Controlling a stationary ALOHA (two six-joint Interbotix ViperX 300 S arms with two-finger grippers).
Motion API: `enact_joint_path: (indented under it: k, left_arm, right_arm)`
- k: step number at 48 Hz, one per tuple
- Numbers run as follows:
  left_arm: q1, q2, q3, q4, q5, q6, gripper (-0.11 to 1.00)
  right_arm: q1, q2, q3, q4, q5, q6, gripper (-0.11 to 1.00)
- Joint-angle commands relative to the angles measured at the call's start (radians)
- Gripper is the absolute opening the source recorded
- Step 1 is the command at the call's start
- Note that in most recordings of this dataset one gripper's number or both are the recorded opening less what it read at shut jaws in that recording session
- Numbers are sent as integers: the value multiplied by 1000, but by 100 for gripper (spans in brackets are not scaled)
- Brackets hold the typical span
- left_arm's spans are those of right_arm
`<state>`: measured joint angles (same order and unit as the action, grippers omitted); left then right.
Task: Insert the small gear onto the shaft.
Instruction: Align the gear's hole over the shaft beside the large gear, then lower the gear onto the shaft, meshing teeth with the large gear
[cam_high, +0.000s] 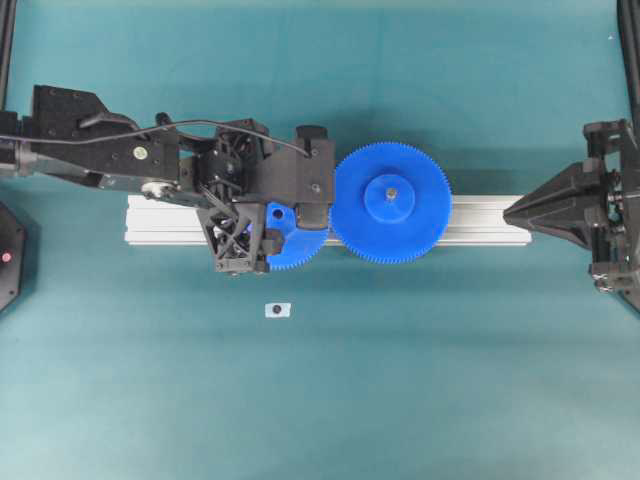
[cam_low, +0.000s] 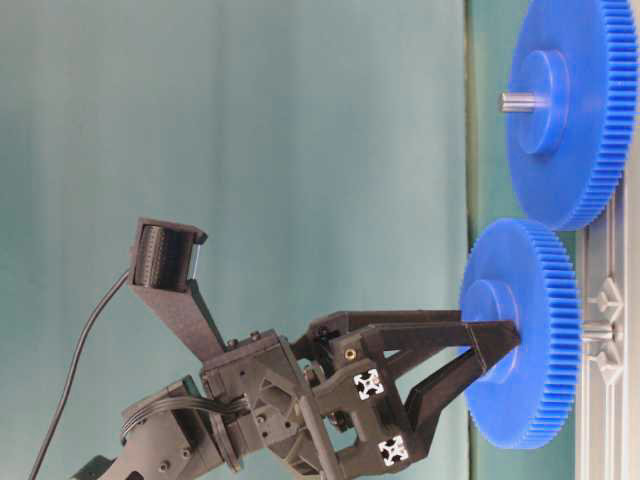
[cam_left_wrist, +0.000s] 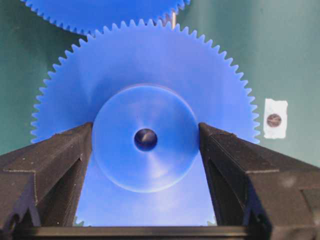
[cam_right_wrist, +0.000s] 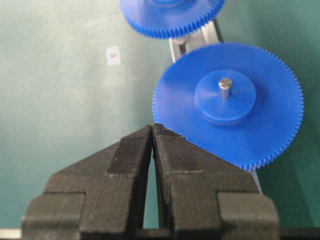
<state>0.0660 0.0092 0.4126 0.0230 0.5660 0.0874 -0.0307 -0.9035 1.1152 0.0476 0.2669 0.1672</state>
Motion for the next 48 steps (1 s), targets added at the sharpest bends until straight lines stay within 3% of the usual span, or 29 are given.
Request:
enact_joint_path:
  k: [1,24,48]
  left_arm:
    - [-12,-32,-35,-2,-6,-2,76]
    - [5,-104,-46,-2,-6,-5,76]
    - [5,-40,6,-2,-21,-5,76]
  right_arm:
    - [-2,3,-9,2,-9,9,13]
    - [-2,3,-9,2,-9,9,13]
    - [-2,3,-3,2,-23,9,13]
